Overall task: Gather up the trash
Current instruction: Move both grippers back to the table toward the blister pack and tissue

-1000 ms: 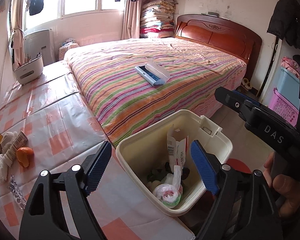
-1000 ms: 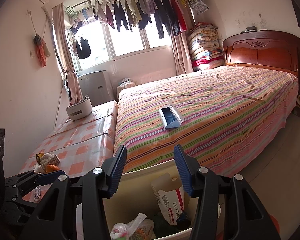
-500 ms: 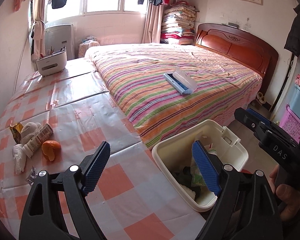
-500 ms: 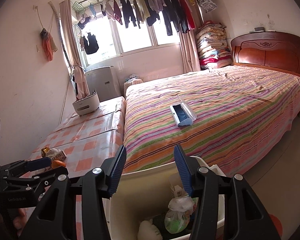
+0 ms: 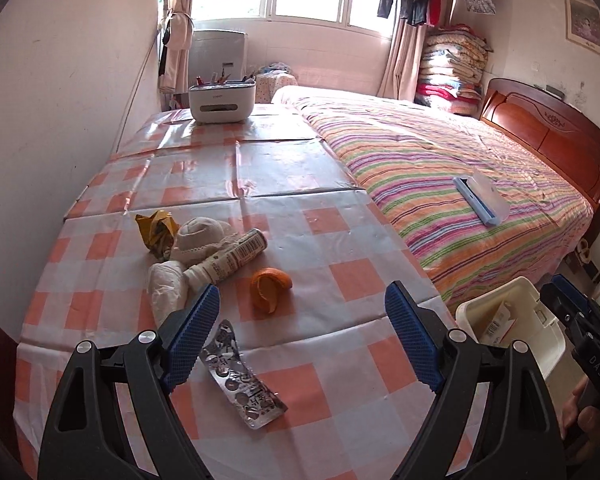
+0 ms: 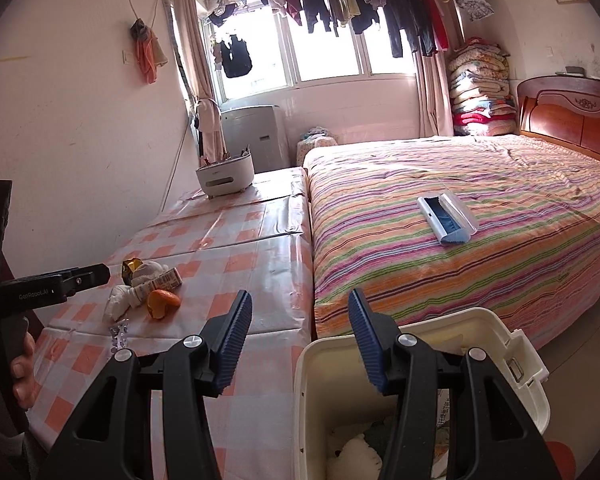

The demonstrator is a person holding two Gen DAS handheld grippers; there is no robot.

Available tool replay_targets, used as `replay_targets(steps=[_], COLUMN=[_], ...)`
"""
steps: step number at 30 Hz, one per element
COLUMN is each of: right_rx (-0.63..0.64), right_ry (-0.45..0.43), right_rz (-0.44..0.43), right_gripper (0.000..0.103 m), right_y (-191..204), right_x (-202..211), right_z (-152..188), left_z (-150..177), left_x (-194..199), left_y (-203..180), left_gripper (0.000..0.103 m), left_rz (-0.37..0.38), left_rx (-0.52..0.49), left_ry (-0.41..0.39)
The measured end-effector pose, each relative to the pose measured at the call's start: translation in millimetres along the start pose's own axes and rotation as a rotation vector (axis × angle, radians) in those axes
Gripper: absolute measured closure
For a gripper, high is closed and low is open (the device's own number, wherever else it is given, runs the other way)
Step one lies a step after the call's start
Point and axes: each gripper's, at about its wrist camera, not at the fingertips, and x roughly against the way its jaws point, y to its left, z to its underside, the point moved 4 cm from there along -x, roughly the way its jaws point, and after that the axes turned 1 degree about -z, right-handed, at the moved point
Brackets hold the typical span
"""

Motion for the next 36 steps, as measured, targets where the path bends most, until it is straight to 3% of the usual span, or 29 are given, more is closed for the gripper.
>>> replay_targets(steps=[4, 10, 23, 36], right_rx=[0.041, 0.091, 0.257, 0.394], right_ry=[0.035, 0.094, 0.305, 0.501], right_rz=[-0.059, -0.172, -0.454, -0.458], right_gripper=[0.054, 0.054, 0.054, 0.054], right_y=[26.7, 69.3, 173.4, 218.2], right_x=[-13.0, -30.8, -74.4, -131.1], right_z=[3.9, 13.7, 34.1, 61.5], left_z=[3.4, 8.3, 5.9, 5.2], left_x=[-13.9, -25.8, -61.9, -94.7], left_y=[52.0, 104.7, 124.3, 131.8], left_gripper=[0.019, 0.019, 0.019, 0.019], left_rz=[-0.089, -0.115, -0.162, -0.162], left_rx=[0.027, 0.119, 0.069, -0.005], left_ry=[0.046, 0.092, 0.180, 0.253])
